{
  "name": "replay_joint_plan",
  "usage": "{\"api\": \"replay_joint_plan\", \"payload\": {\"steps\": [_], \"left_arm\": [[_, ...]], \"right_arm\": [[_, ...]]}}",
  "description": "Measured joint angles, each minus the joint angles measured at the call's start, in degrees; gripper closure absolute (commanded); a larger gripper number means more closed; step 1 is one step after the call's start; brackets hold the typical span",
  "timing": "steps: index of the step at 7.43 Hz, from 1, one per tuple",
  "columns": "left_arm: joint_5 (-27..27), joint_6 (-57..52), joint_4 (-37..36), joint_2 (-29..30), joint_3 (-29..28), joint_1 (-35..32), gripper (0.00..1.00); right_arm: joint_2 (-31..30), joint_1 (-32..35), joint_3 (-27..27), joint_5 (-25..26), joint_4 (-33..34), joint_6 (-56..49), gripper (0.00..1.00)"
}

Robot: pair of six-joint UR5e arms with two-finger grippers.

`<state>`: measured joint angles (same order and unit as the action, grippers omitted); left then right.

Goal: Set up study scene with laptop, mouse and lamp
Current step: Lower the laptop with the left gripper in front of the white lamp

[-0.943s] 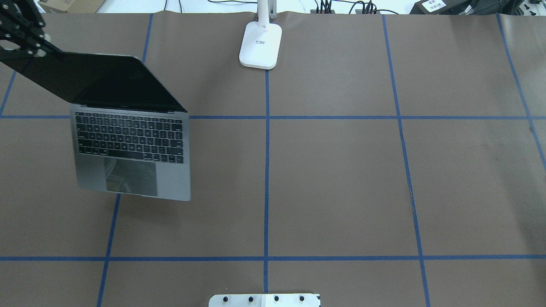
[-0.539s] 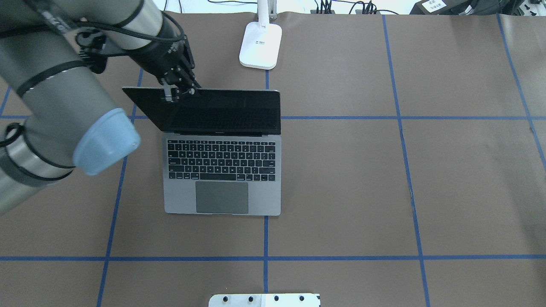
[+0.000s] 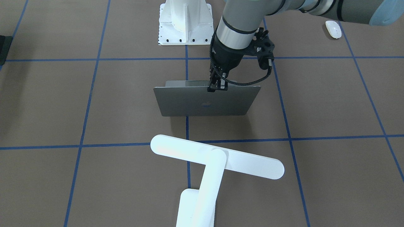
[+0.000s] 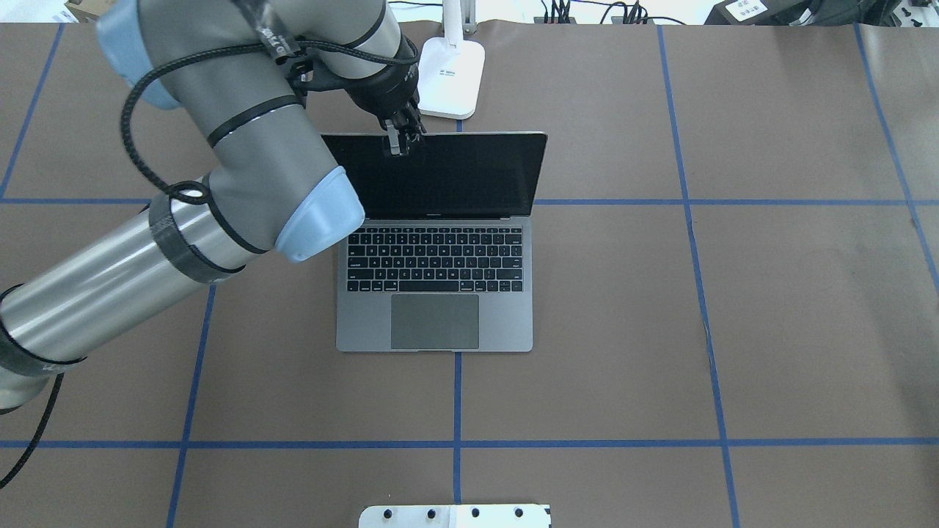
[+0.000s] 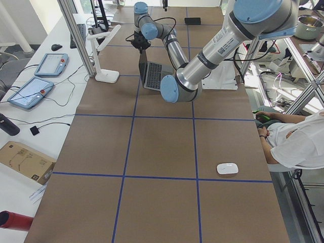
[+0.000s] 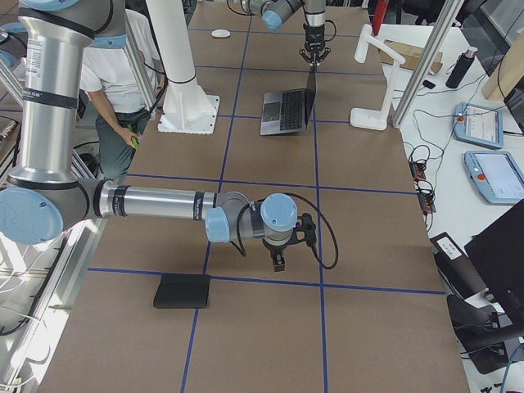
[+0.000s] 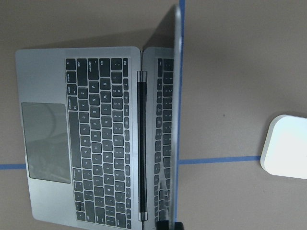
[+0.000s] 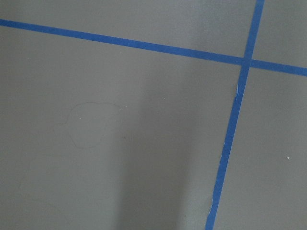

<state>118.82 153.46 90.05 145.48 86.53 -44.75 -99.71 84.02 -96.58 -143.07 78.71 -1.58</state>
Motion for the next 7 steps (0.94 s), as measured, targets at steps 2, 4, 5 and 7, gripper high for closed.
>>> {"api": "replay_joint_plan", "payload": {"steps": [2,4,5,7], "left_arm": [[-0.5,-0.3,2.6,2.1,-4.8,0.1,1.0],[-0.6,-1.8,3.0,2.6,-5.9,-0.4,1.0],[-0.6,-3.2,3.1,2.6,-6.6,-1.1,1.0],[-0.6,-6.2,3.5,2.6,-8.1,-2.9,1.0]], "right_arm": [[0.0,0.0,0.2,0.1,0.0,-0.1,0.02],[0.0,0.0,0.2,0.1,0.0,-0.1,0.02],[0.0,0.1,0.3,0.1,0.0,-0.1,0.02],[0.0,0.1,0.3,0.1,0.0,-0.1,0.02]]}}
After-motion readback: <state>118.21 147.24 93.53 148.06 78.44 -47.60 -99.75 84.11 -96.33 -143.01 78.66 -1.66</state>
